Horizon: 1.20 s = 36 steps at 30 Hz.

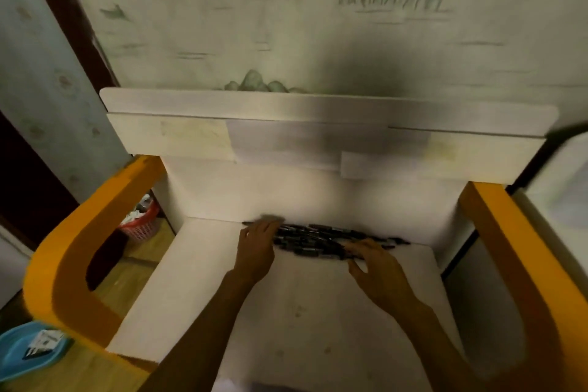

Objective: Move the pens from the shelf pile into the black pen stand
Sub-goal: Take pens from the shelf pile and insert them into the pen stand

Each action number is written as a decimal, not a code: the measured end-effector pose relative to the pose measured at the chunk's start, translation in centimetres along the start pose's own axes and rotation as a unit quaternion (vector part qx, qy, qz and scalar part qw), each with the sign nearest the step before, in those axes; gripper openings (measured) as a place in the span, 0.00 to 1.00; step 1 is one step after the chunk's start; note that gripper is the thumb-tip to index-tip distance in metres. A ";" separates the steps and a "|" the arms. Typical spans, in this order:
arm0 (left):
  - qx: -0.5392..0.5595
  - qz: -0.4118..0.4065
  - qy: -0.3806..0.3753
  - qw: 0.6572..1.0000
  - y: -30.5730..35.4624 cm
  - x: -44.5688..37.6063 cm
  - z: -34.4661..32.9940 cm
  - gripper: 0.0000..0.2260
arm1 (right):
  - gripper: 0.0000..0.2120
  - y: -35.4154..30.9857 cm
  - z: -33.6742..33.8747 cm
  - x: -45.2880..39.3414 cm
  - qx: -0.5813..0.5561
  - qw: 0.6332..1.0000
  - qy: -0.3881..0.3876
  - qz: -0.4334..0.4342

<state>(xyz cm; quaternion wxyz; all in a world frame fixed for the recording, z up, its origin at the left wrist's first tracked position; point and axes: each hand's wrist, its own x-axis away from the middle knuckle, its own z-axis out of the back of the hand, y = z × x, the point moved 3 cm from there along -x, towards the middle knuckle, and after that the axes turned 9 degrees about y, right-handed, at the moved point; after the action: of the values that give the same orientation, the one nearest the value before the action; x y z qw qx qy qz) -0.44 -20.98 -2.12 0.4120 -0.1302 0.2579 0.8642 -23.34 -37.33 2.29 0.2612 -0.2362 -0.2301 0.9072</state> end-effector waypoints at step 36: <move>0.000 -0.096 -0.117 0.988 -2.0 -2.4 -3.1 0.19 | 0.13 1.4 -1.0 -0.9 0.026 0.999 0.022 -0.017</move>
<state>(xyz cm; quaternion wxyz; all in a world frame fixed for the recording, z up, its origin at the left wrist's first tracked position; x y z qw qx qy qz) 2.65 -23.23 -4.29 0.5206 -0.0520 0.1940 0.8298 -22.61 -38.66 1.07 0.2880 -0.2450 -0.2045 0.9029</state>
